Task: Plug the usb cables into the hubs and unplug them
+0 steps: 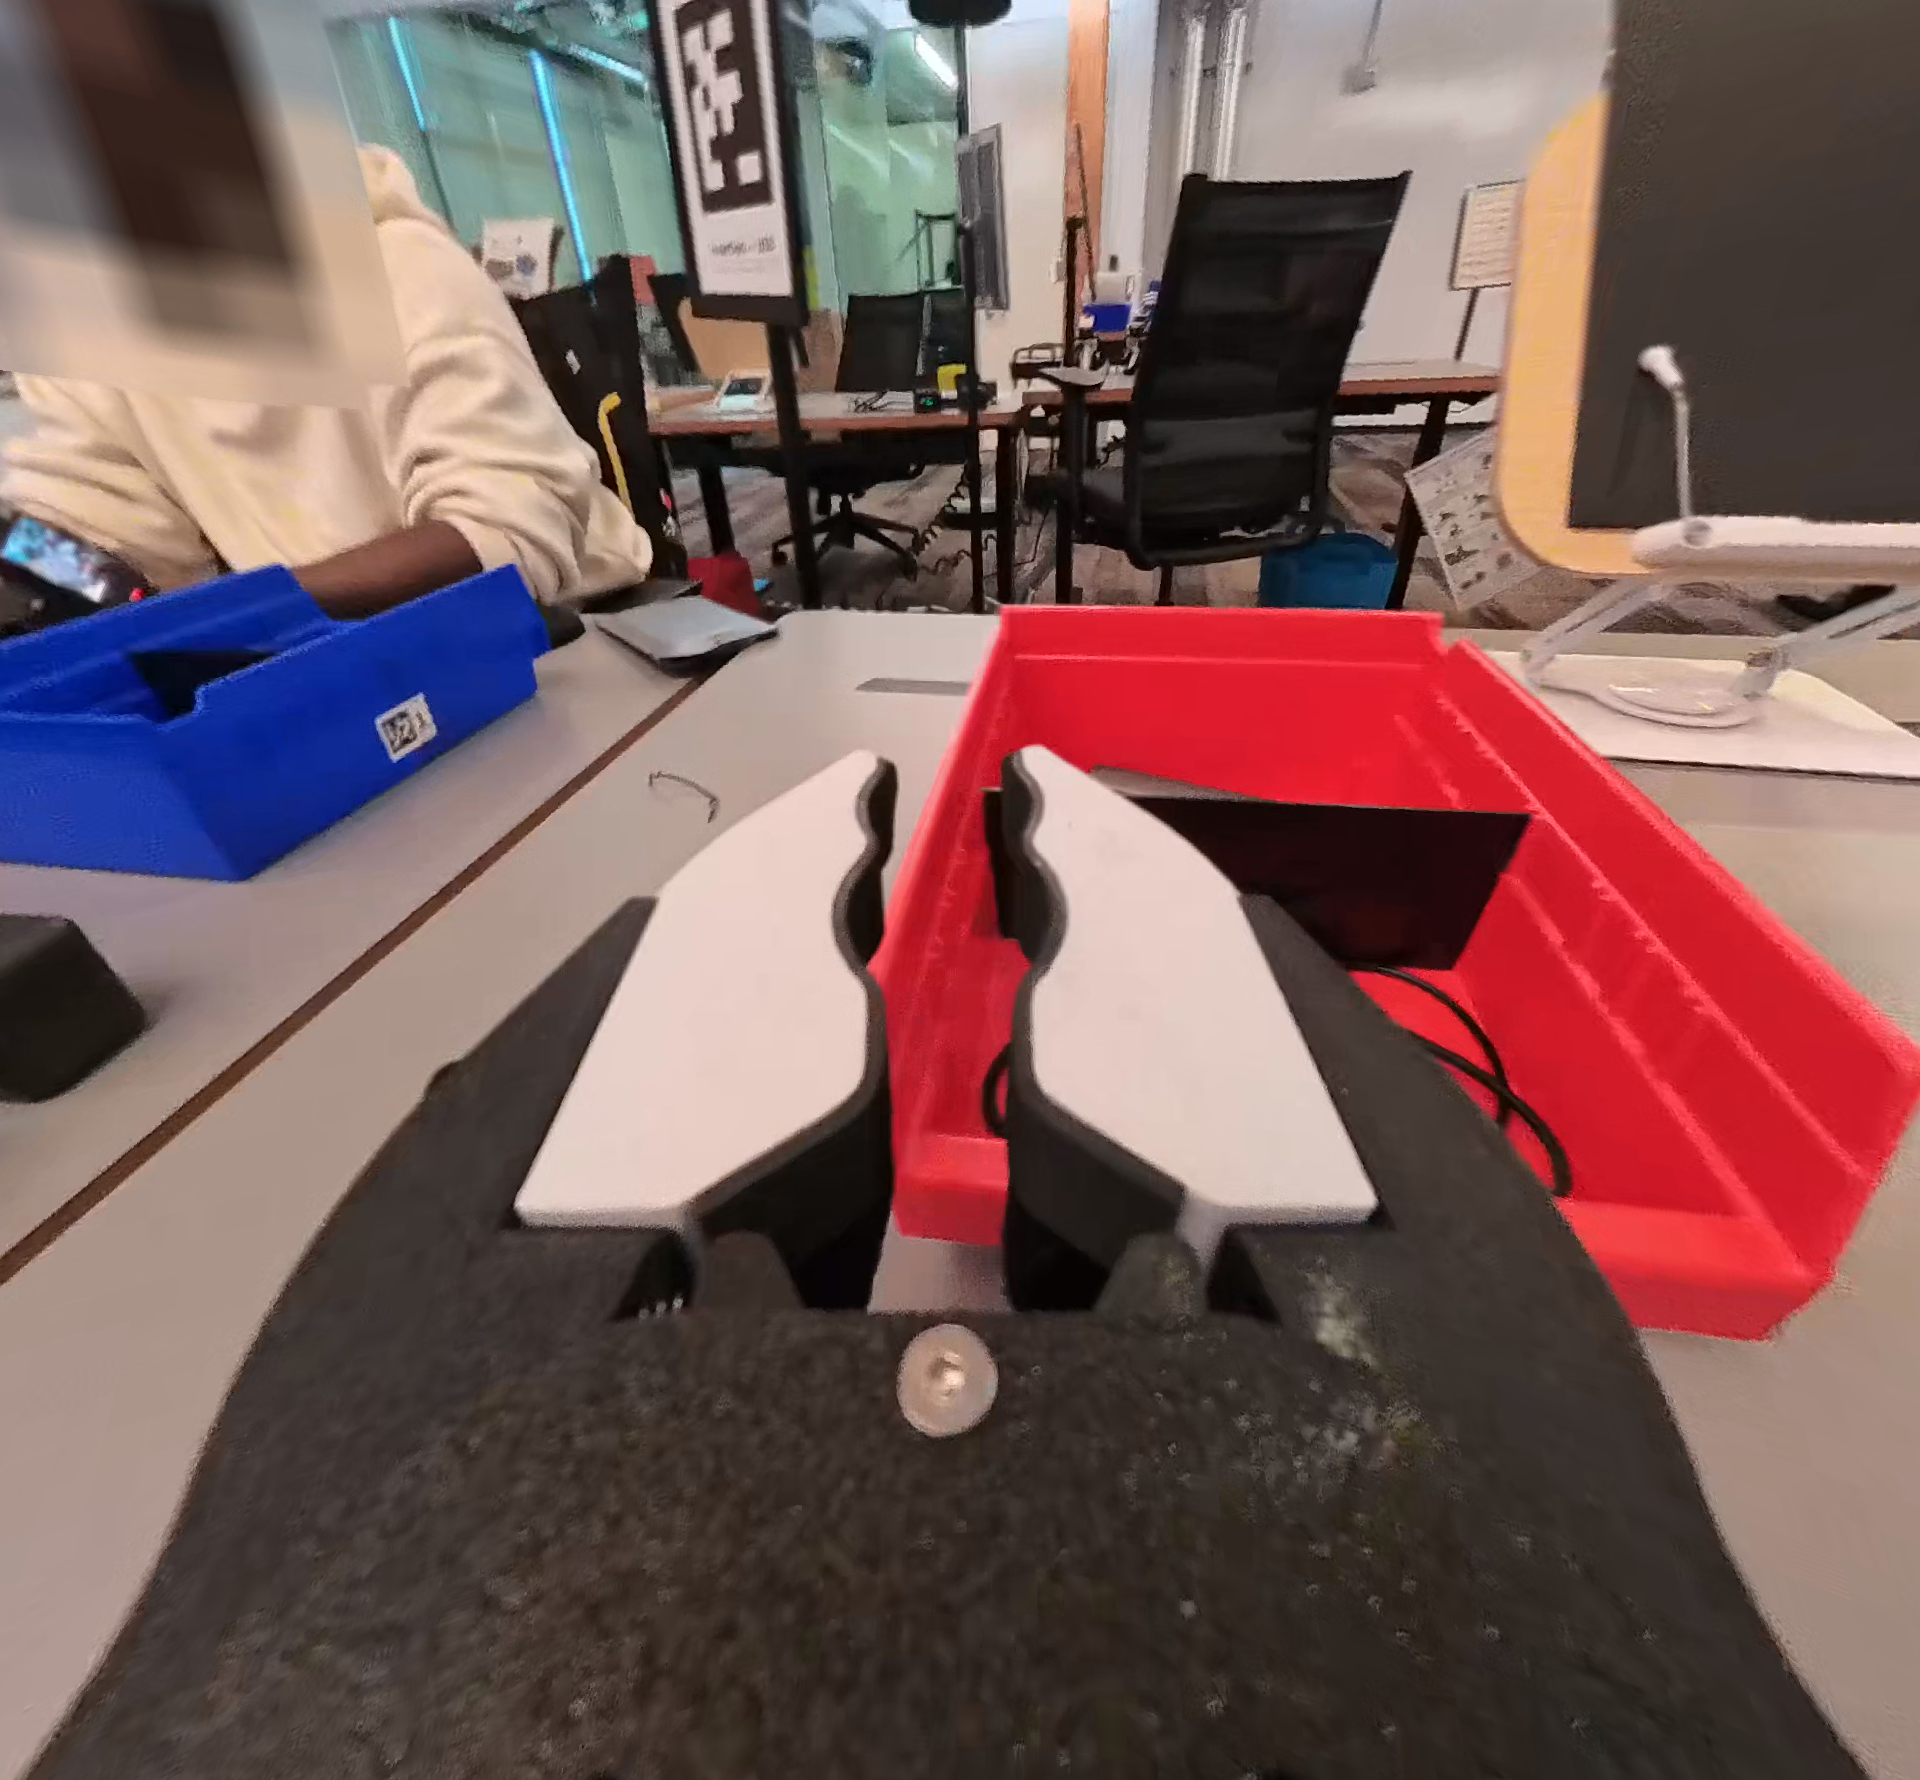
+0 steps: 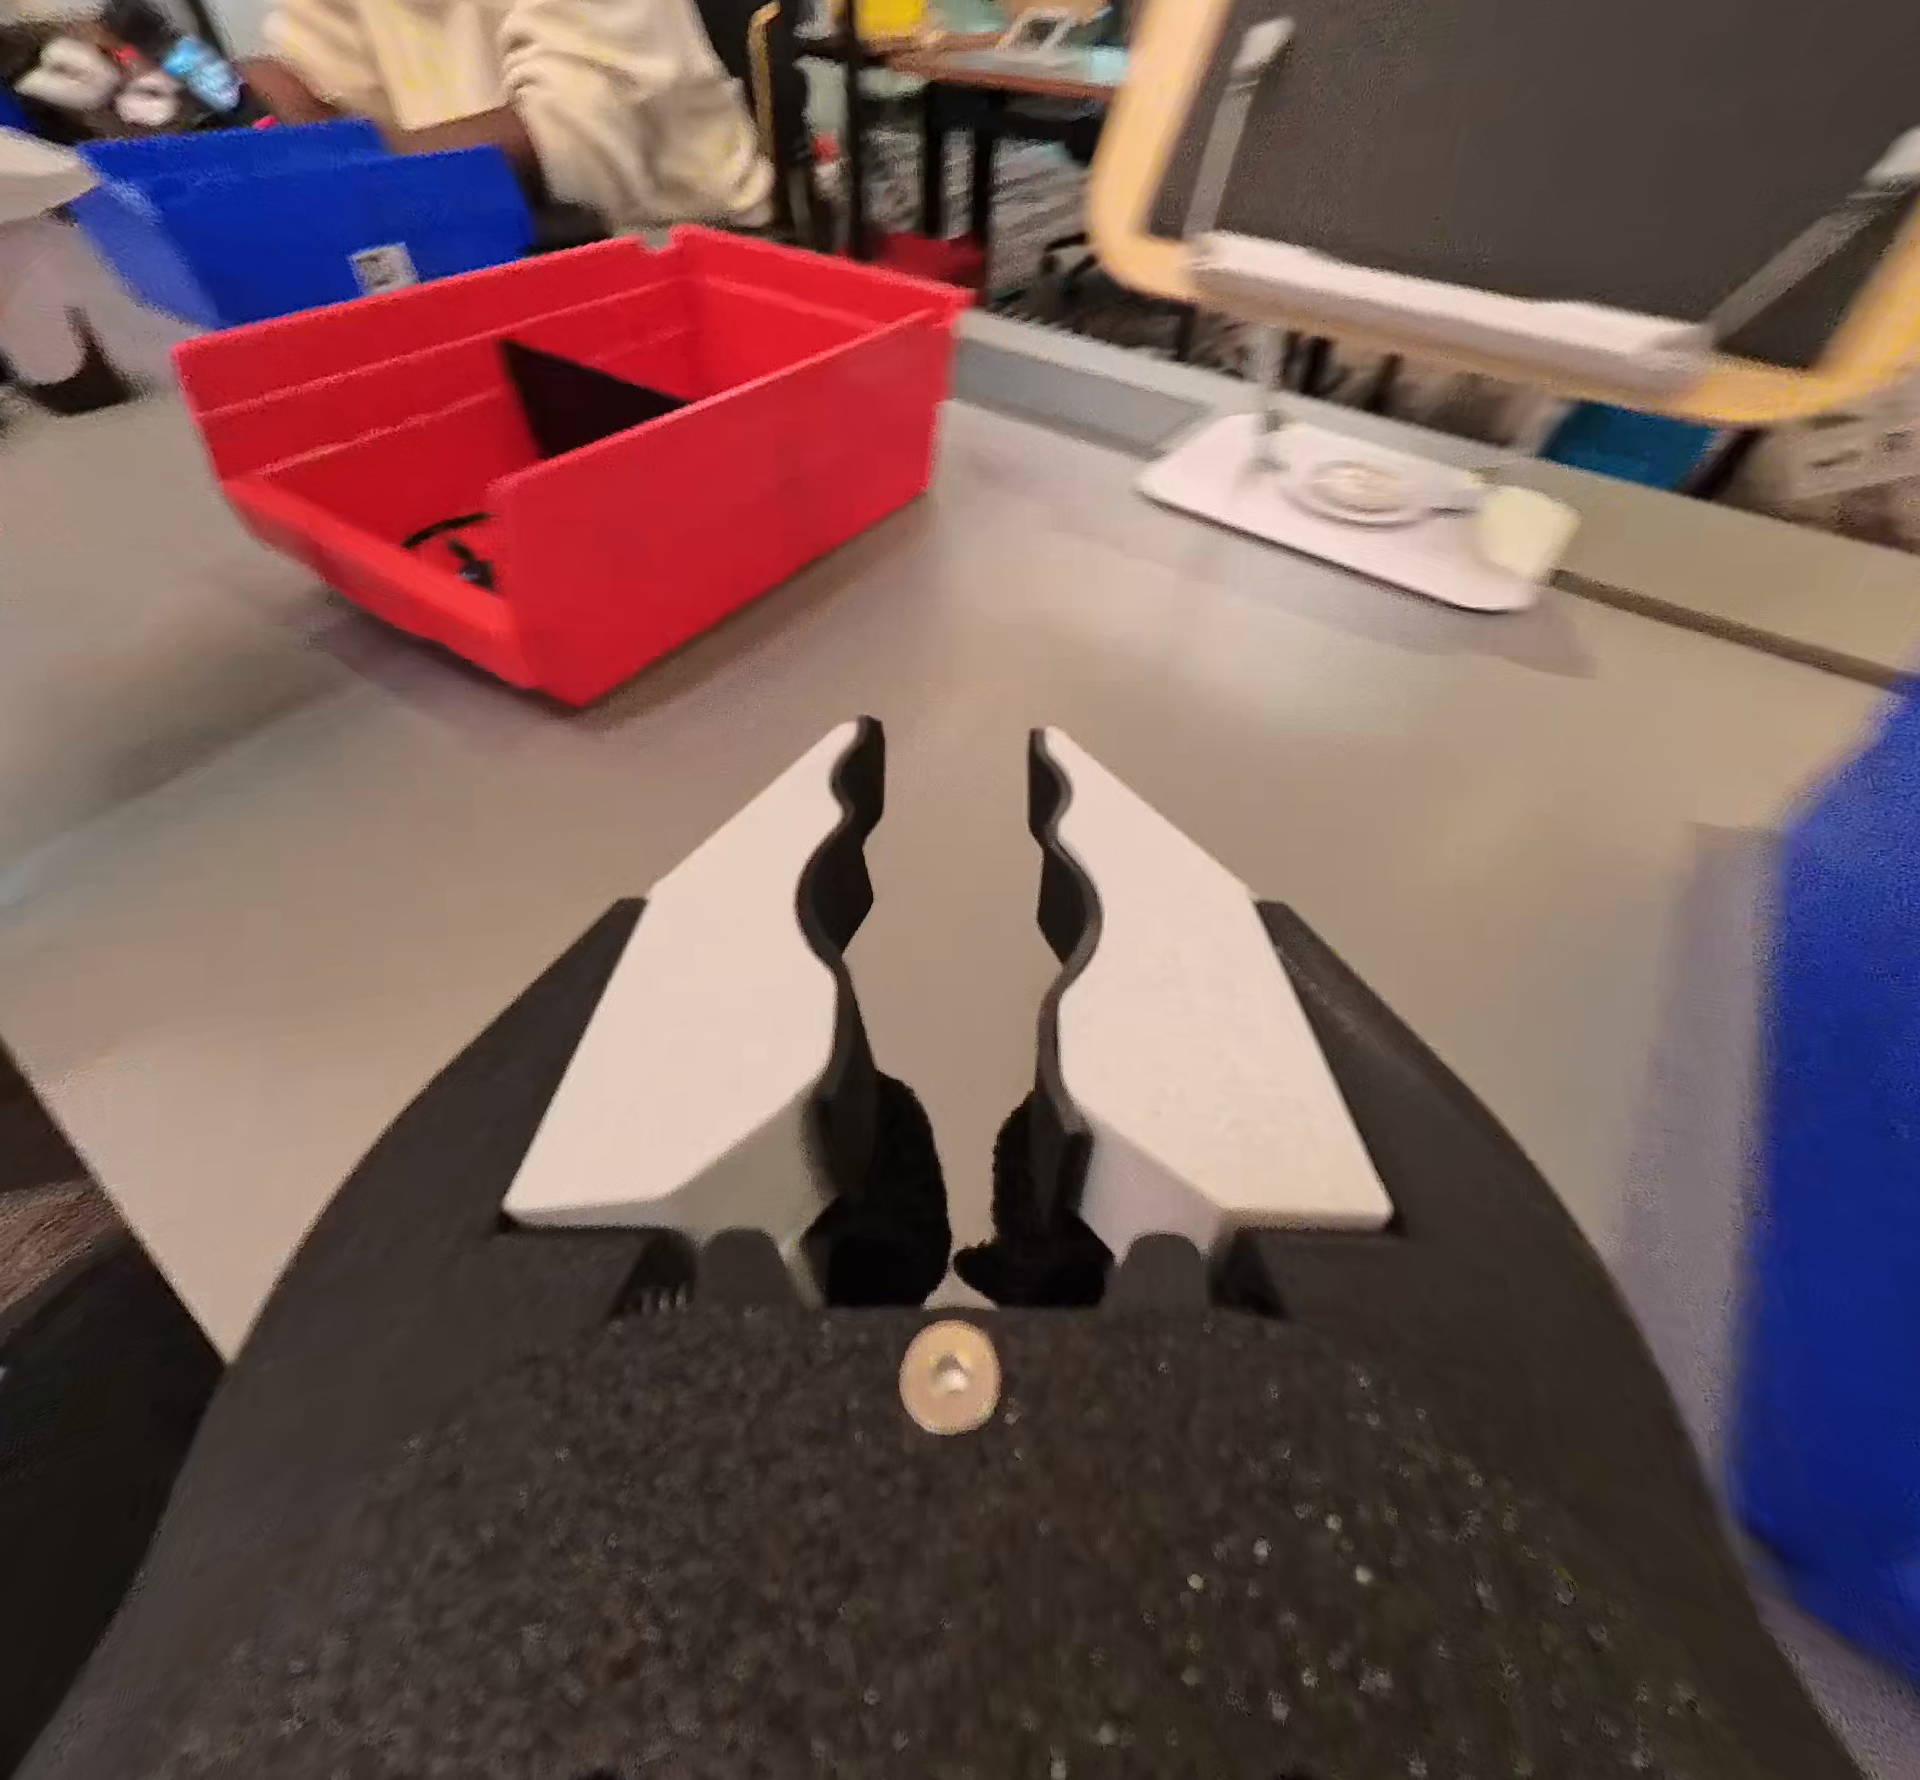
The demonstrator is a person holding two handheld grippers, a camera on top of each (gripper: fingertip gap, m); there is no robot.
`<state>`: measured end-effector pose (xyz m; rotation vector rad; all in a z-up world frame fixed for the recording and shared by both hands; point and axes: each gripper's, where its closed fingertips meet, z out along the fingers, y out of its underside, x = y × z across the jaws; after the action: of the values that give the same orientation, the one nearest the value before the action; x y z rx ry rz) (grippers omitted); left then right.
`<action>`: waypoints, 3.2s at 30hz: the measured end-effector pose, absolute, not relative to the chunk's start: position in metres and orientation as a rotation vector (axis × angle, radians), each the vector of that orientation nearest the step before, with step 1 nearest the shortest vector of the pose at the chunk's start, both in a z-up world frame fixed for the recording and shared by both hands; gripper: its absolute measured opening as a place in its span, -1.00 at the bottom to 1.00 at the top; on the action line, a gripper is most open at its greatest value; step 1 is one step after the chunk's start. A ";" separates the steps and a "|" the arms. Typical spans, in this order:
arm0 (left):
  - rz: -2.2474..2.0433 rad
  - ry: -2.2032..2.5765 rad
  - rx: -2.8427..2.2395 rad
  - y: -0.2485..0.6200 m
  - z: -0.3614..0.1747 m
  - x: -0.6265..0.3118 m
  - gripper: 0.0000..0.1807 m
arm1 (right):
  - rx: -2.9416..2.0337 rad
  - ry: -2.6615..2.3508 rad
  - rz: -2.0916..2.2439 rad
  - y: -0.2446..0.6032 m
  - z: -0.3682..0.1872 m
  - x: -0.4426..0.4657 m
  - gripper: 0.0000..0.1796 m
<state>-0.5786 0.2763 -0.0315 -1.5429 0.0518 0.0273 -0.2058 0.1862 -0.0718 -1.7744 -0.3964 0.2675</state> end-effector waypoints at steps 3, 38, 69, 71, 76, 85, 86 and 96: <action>-0.039 0.156 -1.601 0.273 -0.045 -0.539 -0.79 | -1.737 -0.284 0.169 0.166 -0.065 -0.115 -0.71; -0.271 0.402 -1.876 0.250 -0.109 -0.455 -0.77 | -1.780 0.300 0.046 0.120 -0.112 0.114 -0.77; 0.364 1.349 -2.462 0.364 -0.177 -0.494 -0.64 | -1.873 0.184 0.111 0.126 -0.128 0.082 -0.79; 0.374 1.305 -2.493 0.371 -0.185 -0.500 -0.67 | -1.879 0.166 0.099 0.125 -0.129 0.081 -0.79; 0.520 1.388 -2.399 0.374 -0.193 -0.512 -0.94 | -1.893 0.153 0.098 0.127 -0.132 0.080 -0.79; 0.625 1.367 -2.178 0.364 -0.117 -0.529 -0.96 | -1.890 0.144 0.105 0.127 -0.129 0.074 -0.80; 0.642 1.380 -2.123 0.363 -0.103 -0.528 -0.96 | -1.891 0.141 0.103 0.127 -0.129 0.074 -0.81; 0.705 1.382 -1.907 0.354 -0.024 -0.517 -0.96 | -1.887 0.151 0.101 0.125 -0.129 0.075 -0.81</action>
<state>-0.5170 0.3541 -0.0235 -1.9070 1.3817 0.7048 0.0753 0.1247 -0.1287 -1.8874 0.1506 0.1012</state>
